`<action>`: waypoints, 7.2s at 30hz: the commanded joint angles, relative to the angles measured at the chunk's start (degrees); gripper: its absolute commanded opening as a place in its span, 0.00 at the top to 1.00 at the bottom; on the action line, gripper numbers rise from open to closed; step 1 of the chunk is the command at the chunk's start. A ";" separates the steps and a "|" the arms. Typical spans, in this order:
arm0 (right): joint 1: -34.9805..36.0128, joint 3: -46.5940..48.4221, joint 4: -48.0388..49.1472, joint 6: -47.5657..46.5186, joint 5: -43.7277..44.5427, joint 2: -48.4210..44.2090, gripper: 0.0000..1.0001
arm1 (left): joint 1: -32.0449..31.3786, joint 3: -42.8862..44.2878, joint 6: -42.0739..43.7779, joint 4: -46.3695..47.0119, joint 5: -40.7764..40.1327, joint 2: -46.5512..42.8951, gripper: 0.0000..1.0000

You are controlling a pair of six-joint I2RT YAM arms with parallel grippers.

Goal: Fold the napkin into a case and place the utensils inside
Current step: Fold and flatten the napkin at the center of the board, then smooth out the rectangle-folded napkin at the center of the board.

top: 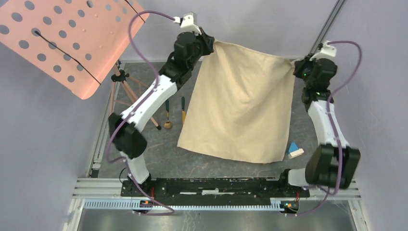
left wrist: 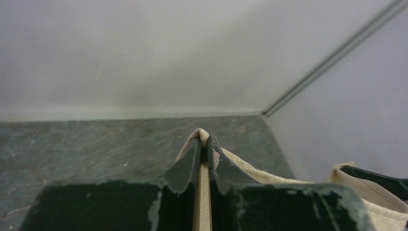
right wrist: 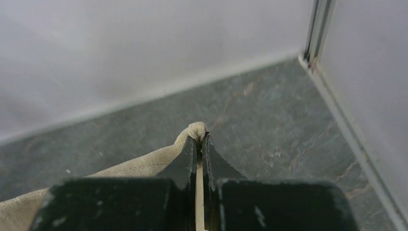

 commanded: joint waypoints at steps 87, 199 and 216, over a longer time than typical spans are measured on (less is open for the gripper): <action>-5.37 -25.40 -10.01 -5.71 4.05 10.91 1.00 | 8.37 -39.96 -9.33 -21.17 23.37 4.81 0.98; -4.24 5.98 12.42 8.68 -20.36 44.29 0.06 | 11.48 -4.02 -7.51 1.69 25.37 28.47 0.00; -4.42 4.10 17.29 11.10 -24.14 41.80 0.07 | 12.81 -10.87 -14.39 6.80 29.06 30.11 0.00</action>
